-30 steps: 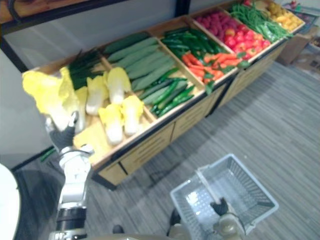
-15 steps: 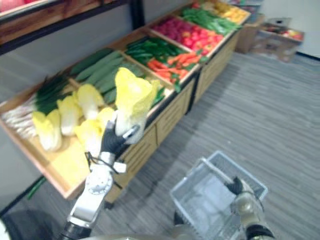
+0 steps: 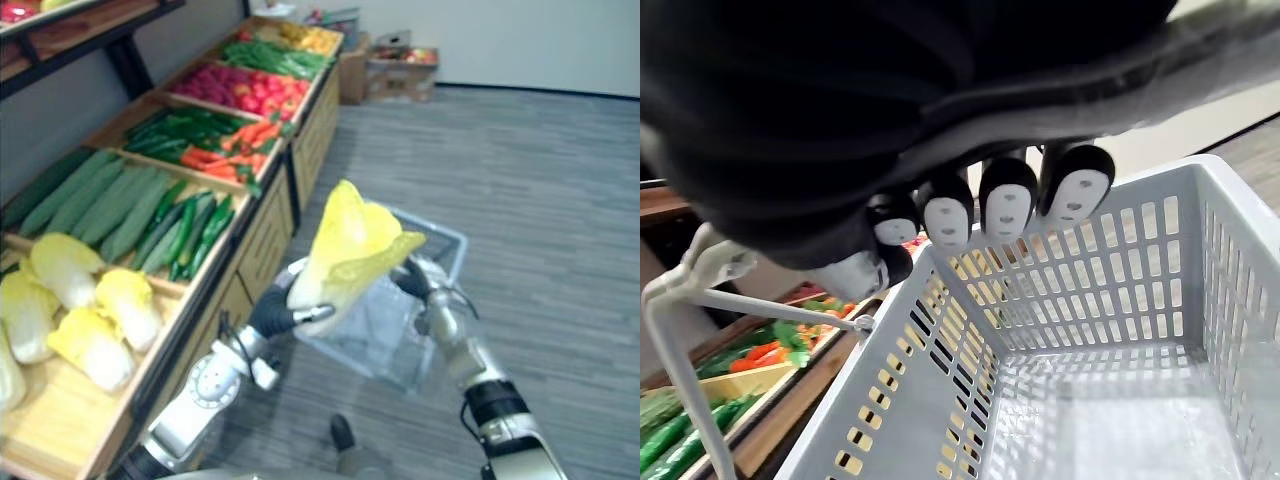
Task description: Pick vegetable in the basket
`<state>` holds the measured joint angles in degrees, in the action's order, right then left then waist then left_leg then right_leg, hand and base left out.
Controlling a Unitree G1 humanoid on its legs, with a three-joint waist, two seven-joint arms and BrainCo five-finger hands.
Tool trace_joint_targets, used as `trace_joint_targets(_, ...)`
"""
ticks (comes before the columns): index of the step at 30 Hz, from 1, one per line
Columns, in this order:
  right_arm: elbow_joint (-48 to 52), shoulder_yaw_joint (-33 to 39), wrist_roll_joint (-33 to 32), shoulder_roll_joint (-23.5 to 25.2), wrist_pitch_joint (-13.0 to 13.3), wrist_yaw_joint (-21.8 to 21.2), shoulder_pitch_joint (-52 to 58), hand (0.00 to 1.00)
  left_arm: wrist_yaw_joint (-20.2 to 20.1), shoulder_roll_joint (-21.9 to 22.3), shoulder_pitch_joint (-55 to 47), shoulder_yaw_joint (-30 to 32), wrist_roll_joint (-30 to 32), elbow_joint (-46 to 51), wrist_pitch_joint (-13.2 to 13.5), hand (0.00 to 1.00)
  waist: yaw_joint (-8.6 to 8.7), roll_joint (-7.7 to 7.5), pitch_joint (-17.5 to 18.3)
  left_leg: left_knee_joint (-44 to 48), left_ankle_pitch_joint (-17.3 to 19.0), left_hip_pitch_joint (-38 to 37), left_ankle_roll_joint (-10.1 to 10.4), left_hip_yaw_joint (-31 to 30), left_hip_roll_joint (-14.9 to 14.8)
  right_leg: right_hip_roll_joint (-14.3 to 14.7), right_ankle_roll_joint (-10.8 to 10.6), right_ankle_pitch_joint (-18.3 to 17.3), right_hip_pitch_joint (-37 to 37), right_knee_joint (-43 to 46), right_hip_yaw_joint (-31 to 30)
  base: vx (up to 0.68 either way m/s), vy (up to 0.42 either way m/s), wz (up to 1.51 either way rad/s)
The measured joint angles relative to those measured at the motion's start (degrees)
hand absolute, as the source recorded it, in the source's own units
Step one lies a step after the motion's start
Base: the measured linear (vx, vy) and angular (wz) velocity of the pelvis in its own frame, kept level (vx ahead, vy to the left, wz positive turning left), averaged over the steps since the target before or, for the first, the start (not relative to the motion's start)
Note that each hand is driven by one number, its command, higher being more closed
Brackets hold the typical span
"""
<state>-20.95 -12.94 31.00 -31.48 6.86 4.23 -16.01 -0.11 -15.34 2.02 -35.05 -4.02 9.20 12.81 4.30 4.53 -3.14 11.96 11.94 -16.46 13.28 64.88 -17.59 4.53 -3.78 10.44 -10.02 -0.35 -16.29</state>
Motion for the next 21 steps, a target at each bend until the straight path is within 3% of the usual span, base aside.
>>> trace_joint_targets(6,4.6,-8.2,-0.6,-5.1,2.9,-3.7,-1.9,1.0,-4.0,-5.0,2.9,-4.5,-0.4,0.0,0.8,1.0,0.05,-0.55,-1.0,2.4,1.3,-0.7,0.3,2.2,-1.1,0.6,0.0,0.0,-0.2,0.8,-1.0,-0.09,0.004,-0.11)
trace_joint_targets(10,5.3,-12.9,-2.3,-6.8,3.8,-7.0,-1.9,1.0,-5.0,-5.6,4.2,-7.3,0.4,-2.7,1.1,1.0,-0.05,-0.95,-1.2,2.9,1.6,-0.6,0.2,2.2,-1.2,0.5,0.0,0.0,-0.4,1.2,-1.0,-0.08,-0.007,0.01)
trace_joint_targets(15,9.9,-15.1,-3.0,-7.0,4.0,-8.7,-2.2,1.0,-4.7,-2.4,9.5,-7.8,7.6,-17.3,0.9,1.0,0.22,-1.73,-1.7,4.3,2.3,-0.2,0.3,2.1,-1.7,0.4,0.0,0.0,-0.6,1.6,-1.0,-0.08,-0.014,0.01)
trace_joint_targets(21,8.8,-15.3,-4.6,-7.6,3.5,-8.7,-5.2,1.0,-0.7,4.0,13.1,-6.1,18.1,-27.2,5.2,1.0,0.3,-2.14,-2.0,4.5,2.5,0.1,0.2,2.2,-1.8,0.1,0.0,0.0,-0.8,1.2,-0.9,-0.04,-0.006,0.02)
